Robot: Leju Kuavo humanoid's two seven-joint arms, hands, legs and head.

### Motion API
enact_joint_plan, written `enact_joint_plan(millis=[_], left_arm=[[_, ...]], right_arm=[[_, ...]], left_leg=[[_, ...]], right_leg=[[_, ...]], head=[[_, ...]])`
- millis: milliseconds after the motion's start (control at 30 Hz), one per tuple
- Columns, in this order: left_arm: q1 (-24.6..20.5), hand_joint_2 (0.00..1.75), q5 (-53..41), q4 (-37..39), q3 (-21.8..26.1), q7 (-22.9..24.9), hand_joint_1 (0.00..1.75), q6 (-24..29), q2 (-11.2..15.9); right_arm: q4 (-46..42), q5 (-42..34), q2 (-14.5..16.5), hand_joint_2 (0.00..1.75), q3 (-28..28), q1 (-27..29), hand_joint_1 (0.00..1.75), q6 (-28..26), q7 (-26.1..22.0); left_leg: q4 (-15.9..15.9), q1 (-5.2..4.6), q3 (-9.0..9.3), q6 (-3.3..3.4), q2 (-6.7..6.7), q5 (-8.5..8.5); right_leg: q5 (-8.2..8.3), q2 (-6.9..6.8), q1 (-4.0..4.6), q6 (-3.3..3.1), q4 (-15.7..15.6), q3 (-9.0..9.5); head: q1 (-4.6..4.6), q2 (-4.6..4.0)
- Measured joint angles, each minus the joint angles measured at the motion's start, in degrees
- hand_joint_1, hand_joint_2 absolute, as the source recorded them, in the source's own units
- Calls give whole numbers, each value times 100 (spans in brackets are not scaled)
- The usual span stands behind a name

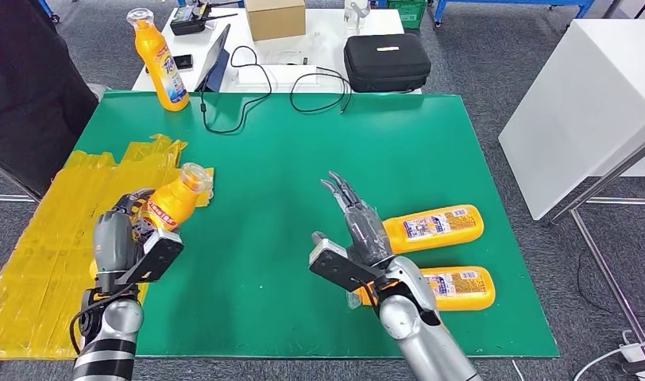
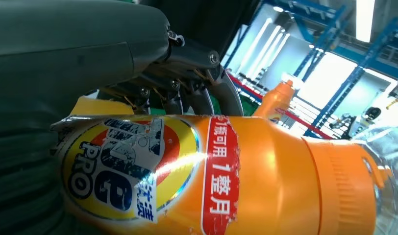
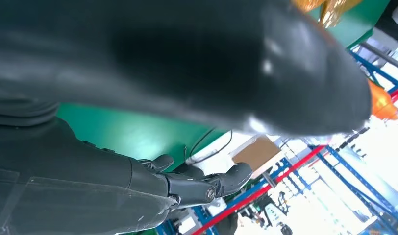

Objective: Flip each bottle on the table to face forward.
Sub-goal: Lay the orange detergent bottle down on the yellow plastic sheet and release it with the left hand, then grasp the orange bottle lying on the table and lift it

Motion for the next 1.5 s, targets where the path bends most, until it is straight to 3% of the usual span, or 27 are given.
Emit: enact_joint_plan(millis=[200, 367, 500, 533, 633, 667, 767, 900, 1267, 1367, 1500], left_arm=[[-63, 175, -961, 433, -236, 315, 175, 464, 209], [-165, 175, -2278, 1284, -534, 782, 175, 915, 495], [-227, 175, -2626, 1932, -727, 966, 175, 1028, 674], [-253, 175, -2646, 2034, -760, 980, 136, 1051, 704], [-351, 44, -2763, 2267, -841, 1086, 5, 1005, 782], [-384, 0, -2829, 2345, -863, 1162, 0, 968, 812], [-460, 0, -2955, 2582, -901, 1368, 0, 966, 912], [-468, 0, -2849, 2699, -902, 1414, 0, 1041, 1064], [-144, 0, -2187, 2364, -566, 1167, 0, 1294, 1415], [112, 0, -1272, 1904, -320, 668, 0, 1247, 1449], [375, 0, 349, 837, 159, -156, 0, 565, 1357]], right_arm=[[-147, -47, -193, 0, -85, 25, 0, 45, -28], [-238, -125, -475, 0, -129, 35, 0, 112, -110], [-298, -127, -719, 0, -154, 58, 0, 153, -129], [-307, -126, -764, 0, -160, 63, 0, 154, -130], [-341, -120, -878, 0, -170, 80, 0, 194, -131], [-370, -119, -939, 0, -173, 99, 0, 221, -131], [-567, -135, -1239, 0, -224, 262, 0, 322, -143], [-1053, -263, -1881, 175, -497, 704, 0, 531, -210], [-2876, -1063, -3567, 175, -2023, 2618, 0, 1180, -253], [-3507, -1354, -3938, 175, -2715, 3308, 0, 1379, -186], [-4247, -1430, -4197, 175, -3622, 4086, 0, 1762, -40]], left_leg=[[0, 1, 0, 0, 1, 1], [0, 0, -1, 0, 1, 0], [0, -1, -2, 0, 1, 0], [0, -1, -2, 0, -1, 0], [0, -1, 0, 0, -3, 0], [-1, -1, 2, 0, -4, 0], [-1, -1, 10, 0, -6, 0], [-1, -1, 13, 1, -7, -1], [-2, -5, 9, 3, -6, -8], [-2, -5, 5, 3, -2, -8], [-2, -5, -2, 4, -1, -9]], right_leg=[[0, 0, 1, 0, 0, 1], [0, 0, -1, 0, 0, 1], [0, 0, -1, 0, 0, 1], [0, -1, -2, 0, 0, 2], [0, -3, -2, 0, 0, 4], [0, -3, -2, 0, 0, 6], [0, -6, -2, 0, 0, 15], [0, -6, -8, 0, 0, 23], [-3, -5, -13, 1, 0, 15], [-3, -4, -11, 1, 0, 4], [-4, -3, -10, 1, -1, -2]], head=[[-1, 0], [-1, 0], [-1, 0], [0, 0], [-1, 0], [-2, 0], [-2, 0], [-2, 0], [-3, 0], [-3, 0], [-2, 0]])
